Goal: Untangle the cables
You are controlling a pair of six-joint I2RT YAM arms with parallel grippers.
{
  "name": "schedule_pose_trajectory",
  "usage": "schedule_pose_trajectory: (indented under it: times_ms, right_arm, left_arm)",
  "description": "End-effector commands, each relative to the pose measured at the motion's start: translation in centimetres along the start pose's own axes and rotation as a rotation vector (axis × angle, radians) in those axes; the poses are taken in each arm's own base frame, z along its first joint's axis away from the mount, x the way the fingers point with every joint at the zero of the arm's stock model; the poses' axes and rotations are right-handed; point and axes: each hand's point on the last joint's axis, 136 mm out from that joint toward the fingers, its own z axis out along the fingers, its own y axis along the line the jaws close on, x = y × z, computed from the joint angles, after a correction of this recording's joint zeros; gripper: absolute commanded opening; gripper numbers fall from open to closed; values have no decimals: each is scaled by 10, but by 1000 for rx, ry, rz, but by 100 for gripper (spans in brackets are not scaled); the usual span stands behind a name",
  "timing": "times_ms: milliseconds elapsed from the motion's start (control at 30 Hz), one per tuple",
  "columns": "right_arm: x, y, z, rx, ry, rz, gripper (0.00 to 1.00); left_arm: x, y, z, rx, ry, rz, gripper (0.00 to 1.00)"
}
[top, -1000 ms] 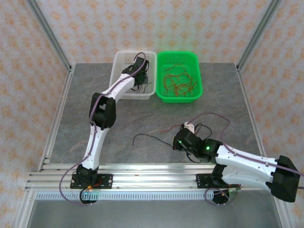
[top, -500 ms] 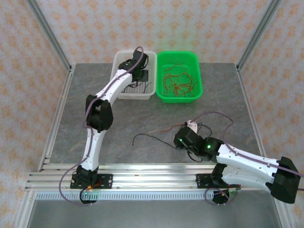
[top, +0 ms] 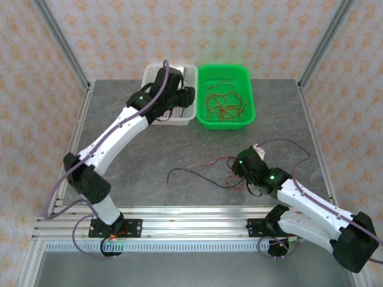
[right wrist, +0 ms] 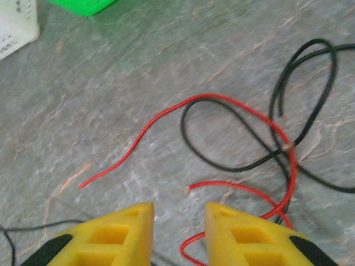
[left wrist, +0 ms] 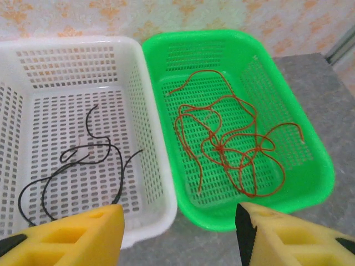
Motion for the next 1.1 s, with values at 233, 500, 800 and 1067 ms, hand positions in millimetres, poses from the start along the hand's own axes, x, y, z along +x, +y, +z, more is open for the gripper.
schedule_pose_trajectory:
  times_ms: [233,500,800,1067]
  right_arm:
    - [-11,-29,20,63,26,14,30]
    - [-11,-28,39,96,59,-32,27]
    - [-8,-44,62,209,99,-99,27]
    - [-10,-43,72,230,104,-118,22]
  left_arm:
    - [63,4,-19,33,-18,-92,58]
    - [135,-4,-13,79,64,-142,58]
    - [189,-14,-7,85,144,-140,57]
    - [226,-15,-4,70,197,-153,57]
